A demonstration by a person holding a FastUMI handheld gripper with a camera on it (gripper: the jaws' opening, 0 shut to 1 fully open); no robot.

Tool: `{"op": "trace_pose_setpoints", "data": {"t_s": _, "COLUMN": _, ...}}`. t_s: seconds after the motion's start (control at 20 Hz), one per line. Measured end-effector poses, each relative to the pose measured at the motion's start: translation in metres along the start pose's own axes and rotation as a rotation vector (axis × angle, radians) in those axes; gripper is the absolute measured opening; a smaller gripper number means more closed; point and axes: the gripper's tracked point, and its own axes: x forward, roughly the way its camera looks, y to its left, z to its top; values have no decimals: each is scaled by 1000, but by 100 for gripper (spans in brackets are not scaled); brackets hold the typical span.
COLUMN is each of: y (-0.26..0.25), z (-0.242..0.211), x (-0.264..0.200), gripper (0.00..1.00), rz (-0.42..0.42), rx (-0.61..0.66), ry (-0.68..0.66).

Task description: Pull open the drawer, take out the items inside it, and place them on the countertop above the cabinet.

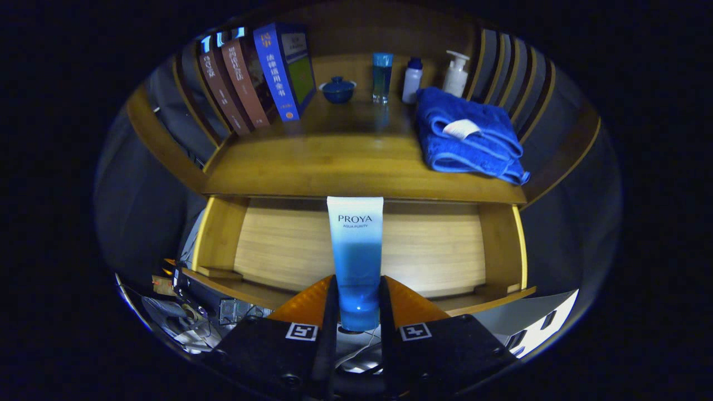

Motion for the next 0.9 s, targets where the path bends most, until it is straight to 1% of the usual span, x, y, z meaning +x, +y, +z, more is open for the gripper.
{"op": "trace_pose_setpoints", "data": {"t_s": 0.2, "y": -6, "z": 33, "x": -16, "gripper": 38, "rz": -6, "rx": 7, "ry": -67}}
{"op": "trace_pose_setpoints", "data": {"t_s": 0.35, "y": -10, "z": 56, "x": -8, "gripper": 38, "rz": -8, "rx": 35, "ry": -99}}
{"op": "trace_pose_setpoints", "data": {"t_s": 0.6, "y": -14, "z": 92, "x": 28, "gripper": 38, "rz": 0, "rx": 59, "ry": -125}}
{"op": "trace_pose_setpoints", "data": {"t_s": 0.9, "y": -23, "z": 116, "x": 78, "gripper": 38, "rz": 3, "rx": 62, "ry": -77}}
